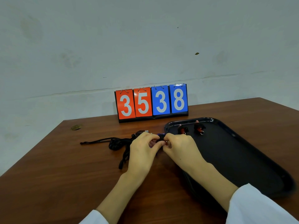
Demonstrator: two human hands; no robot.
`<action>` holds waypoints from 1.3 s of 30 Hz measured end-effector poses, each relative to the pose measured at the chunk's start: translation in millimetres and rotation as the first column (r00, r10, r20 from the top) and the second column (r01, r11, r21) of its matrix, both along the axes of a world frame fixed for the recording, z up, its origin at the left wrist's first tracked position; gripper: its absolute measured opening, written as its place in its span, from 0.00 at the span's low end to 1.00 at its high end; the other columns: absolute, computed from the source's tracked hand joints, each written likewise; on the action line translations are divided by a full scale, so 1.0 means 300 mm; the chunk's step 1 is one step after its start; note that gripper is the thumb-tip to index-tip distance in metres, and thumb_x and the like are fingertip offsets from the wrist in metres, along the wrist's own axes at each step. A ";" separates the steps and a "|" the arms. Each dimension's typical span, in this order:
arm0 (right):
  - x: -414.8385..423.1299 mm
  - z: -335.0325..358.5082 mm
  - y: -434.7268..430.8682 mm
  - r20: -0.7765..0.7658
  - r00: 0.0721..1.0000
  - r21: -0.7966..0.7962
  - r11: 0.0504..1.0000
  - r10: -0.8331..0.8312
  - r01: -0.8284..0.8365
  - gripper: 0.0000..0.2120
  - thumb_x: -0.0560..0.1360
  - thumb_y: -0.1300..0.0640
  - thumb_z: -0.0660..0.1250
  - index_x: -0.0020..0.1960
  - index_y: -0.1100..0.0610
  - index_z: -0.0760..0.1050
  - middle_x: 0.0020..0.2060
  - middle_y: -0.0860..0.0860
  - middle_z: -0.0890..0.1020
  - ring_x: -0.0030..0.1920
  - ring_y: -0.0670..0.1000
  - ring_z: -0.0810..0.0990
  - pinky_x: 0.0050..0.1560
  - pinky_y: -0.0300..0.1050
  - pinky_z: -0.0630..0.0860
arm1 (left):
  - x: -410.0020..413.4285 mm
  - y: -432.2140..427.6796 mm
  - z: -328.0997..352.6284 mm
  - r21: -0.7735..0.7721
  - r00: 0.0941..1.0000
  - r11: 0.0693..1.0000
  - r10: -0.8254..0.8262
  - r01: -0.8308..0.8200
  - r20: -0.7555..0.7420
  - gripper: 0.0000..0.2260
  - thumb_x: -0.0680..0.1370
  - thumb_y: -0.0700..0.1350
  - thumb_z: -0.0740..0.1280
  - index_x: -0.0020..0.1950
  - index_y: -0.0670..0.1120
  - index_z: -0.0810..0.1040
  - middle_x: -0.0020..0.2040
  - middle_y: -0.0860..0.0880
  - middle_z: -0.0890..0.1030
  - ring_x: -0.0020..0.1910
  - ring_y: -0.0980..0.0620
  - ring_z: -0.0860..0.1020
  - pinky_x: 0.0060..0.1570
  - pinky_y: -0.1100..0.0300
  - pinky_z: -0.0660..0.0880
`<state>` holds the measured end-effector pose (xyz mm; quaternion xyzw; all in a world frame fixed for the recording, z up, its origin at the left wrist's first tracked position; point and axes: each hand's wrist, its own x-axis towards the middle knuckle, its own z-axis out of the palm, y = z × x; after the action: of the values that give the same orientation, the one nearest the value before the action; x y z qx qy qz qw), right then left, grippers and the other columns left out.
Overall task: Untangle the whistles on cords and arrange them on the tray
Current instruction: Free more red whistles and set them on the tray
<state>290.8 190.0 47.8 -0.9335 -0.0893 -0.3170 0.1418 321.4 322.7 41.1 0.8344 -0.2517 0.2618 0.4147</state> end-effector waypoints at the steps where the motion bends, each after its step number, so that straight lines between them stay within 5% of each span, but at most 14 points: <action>1: 0.000 -0.001 0.005 0.020 1.000 -0.017 1.000 -0.011 0.011 0.05 0.69 0.58 0.72 0.40 0.59 0.78 0.28 0.51 0.80 0.27 0.51 0.78 0.28 0.47 0.77 | 0.002 0.002 0.002 -0.005 1.000 1.000 0.007 -0.007 -0.003 0.08 0.71 0.43 0.73 0.50 0.46 0.83 0.44 0.53 0.81 0.42 0.60 0.78 0.48 0.67 0.76; 4: 0.005 -0.012 0.014 0.017 1.000 -0.049 0.999 -0.021 0.022 0.06 0.67 0.58 0.74 0.38 0.59 0.78 0.26 0.51 0.79 0.25 0.51 0.77 0.26 0.46 0.77 | 0.000 0.002 0.007 0.017 0.999 1.000 0.018 -0.018 -0.032 0.06 0.74 0.41 0.71 0.50 0.46 0.84 0.45 0.51 0.83 0.42 0.62 0.77 0.46 0.75 0.72; 9: 0.014 -0.022 0.013 -0.013 0.999 -0.084 0.995 -0.051 0.049 0.05 0.69 0.58 0.72 0.40 0.59 0.79 0.30 0.52 0.81 0.29 0.53 0.80 0.30 0.48 0.78 | -0.005 -0.020 -0.001 -0.014 0.983 0.996 0.085 -0.088 -0.160 0.12 0.75 0.39 0.69 0.58 0.46 0.80 0.47 0.51 0.82 0.43 0.60 0.77 0.50 0.65 0.76; 12: 0.012 -0.020 0.019 -0.010 0.999 -0.072 0.996 -0.051 0.050 0.06 0.66 0.59 0.75 0.38 0.59 0.80 0.28 0.51 0.81 0.27 0.51 0.79 0.27 0.46 0.78 | -0.003 -0.029 -0.007 -0.073 0.979 0.990 0.105 -0.119 -0.172 0.09 0.74 0.39 0.69 0.54 0.45 0.82 0.46 0.51 0.83 0.41 0.61 0.77 0.46 0.71 0.74; 18: 0.010 -0.008 0.023 -0.109 0.992 -0.050 0.997 -0.059 0.054 0.11 0.78 0.52 0.61 0.55 0.57 0.76 0.44 0.51 0.83 0.44 0.51 0.81 0.48 0.45 0.77 | 0.009 -0.035 -0.006 -0.106 0.945 0.987 0.083 -0.122 -0.315 0.06 0.76 0.39 0.68 0.48 0.48 0.82 0.43 0.53 0.74 0.39 0.60 0.72 0.39 0.72 0.67; 24: 0.017 -0.013 0.001 -0.167 0.986 0.026 0.999 -0.019 0.024 0.12 0.77 0.52 0.63 0.57 0.55 0.77 0.46 0.50 0.83 0.46 0.49 0.81 0.51 0.45 0.77 | 0.029 -0.011 0.006 -0.346 0.649 0.937 -0.293 0.048 -0.702 0.10 0.80 0.40 0.60 0.46 0.46 0.81 0.35 0.51 0.74 0.34 0.56 0.71 0.35 0.64 0.67; 26: 0.015 -0.013 -0.002 -0.169 0.986 0.048 0.999 0.000 0.008 0.12 0.76 0.52 0.64 0.56 0.55 0.78 0.46 0.50 0.83 0.46 0.49 0.81 0.52 0.45 0.77 | 0.040 0.000 0.000 -0.351 0.695 0.935 -0.285 0.051 -0.660 0.07 0.78 0.39 0.63 0.48 0.46 0.81 0.39 0.51 0.78 0.39 0.55 0.74 0.38 0.63 0.71; 31: 0.006 -0.012 0.002 -0.191 0.981 0.088 0.996 0.018 -0.001 0.10 0.75 0.52 0.65 0.54 0.55 0.79 0.43 0.49 0.83 0.45 0.47 0.81 0.52 0.44 0.77 | 0.037 -0.001 -0.014 -0.075 0.958 0.997 -0.028 0.007 -0.286 0.08 0.75 0.37 0.68 0.44 0.52 0.79 0.43 0.57 0.78 0.44 0.58 0.77 0.48 0.63 0.76; 35: 0.010 -0.006 -0.005 -0.216 0.976 0.150 0.987 -0.023 0.057 0.11 0.75 0.52 0.65 0.54 0.54 0.79 0.44 0.49 0.83 0.45 0.46 0.81 0.52 0.43 0.77 | 0.038 0.008 -0.036 0.178 0.997 0.982 -0.071 0.063 0.037 0.08 0.77 0.38 0.66 0.53 0.45 0.82 0.49 0.51 0.80 0.49 0.59 0.76 0.54 0.68 0.70; 39: 0.011 -0.003 -0.011 -0.238 0.971 0.137 0.988 -0.033 0.067 0.11 0.75 0.51 0.65 0.55 0.54 0.78 0.45 0.49 0.83 0.46 0.46 0.81 0.52 0.42 0.77 | 0.043 0.006 -0.046 0.165 0.996 0.983 -0.082 0.077 0.022 0.08 0.75 0.40 0.69 0.53 0.46 0.82 0.50 0.51 0.81 0.49 0.58 0.77 0.54 0.66 0.74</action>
<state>294.2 186.8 46.9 -0.9537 -0.0251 -0.2133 0.2104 334.3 324.7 27.5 0.8512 -0.3114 0.2355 0.3509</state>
